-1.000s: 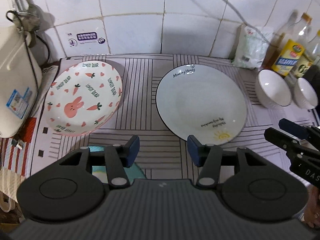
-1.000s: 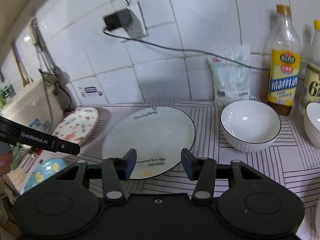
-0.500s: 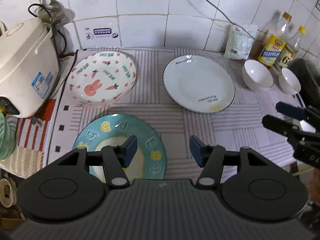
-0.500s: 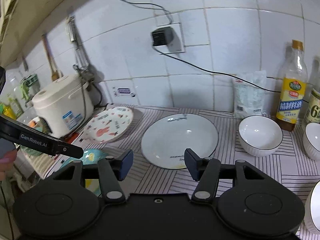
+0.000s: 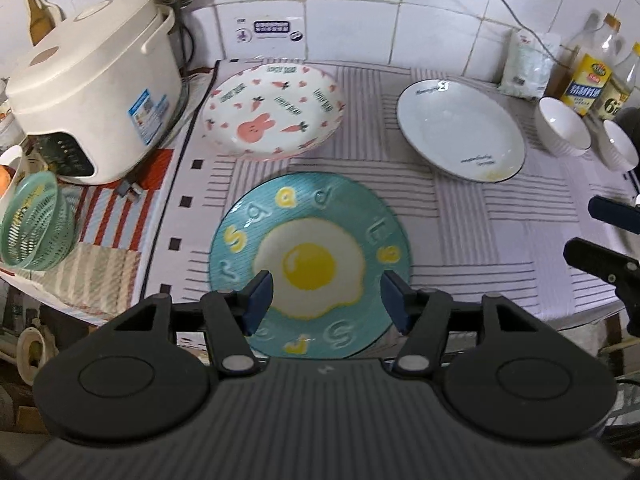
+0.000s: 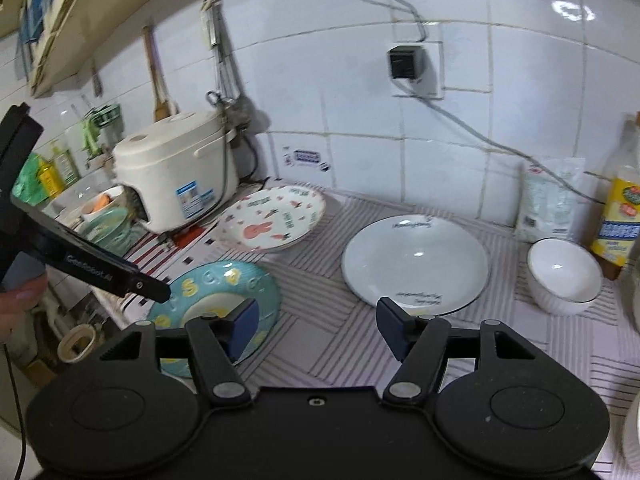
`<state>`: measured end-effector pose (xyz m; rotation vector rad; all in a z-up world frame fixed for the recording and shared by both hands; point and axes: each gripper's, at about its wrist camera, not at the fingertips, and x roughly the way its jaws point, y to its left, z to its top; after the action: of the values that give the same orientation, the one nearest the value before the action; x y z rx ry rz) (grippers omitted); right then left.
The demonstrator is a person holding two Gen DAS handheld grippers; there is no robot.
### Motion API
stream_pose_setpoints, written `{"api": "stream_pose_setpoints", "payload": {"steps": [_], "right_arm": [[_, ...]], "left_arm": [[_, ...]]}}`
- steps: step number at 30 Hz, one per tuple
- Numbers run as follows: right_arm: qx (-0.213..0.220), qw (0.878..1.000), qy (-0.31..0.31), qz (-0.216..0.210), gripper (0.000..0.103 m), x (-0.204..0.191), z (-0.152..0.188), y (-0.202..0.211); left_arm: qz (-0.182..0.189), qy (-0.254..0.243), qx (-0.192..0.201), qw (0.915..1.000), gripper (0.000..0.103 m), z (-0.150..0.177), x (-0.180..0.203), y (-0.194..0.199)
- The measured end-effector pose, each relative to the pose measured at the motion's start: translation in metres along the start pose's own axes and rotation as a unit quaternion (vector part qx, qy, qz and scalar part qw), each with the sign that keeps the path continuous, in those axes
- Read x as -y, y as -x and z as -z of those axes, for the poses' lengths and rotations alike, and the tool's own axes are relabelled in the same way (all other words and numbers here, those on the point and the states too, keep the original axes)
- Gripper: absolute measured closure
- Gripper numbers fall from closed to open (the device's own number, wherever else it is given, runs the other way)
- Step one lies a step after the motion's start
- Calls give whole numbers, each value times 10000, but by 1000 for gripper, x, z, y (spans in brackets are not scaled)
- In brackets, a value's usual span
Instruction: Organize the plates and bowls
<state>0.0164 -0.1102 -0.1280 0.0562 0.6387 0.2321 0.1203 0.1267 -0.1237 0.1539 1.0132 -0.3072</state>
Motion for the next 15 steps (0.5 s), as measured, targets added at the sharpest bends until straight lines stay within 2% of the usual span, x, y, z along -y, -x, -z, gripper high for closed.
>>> {"api": "stream_pose_setpoints", "payload": {"steps": [4,6,11,15], "right_arm": [[-148,9997,-22,-185,33,-10,11,-13],[-189,9996,51,-198,33,-15,15,-20],[193,9992,221,-258,33,-27,28,-32],[263,9987,293,-327,33,-33,33,-51]], "left_arm": [[-10,93,-214,9997,42,11,-14,-9],[-48,77,-182,9998,42,15,-18,-10],[-275,191,-215,9992,36,24,-32,-22],[-386,245,-194,9988,34,30,-46,-38]]}}
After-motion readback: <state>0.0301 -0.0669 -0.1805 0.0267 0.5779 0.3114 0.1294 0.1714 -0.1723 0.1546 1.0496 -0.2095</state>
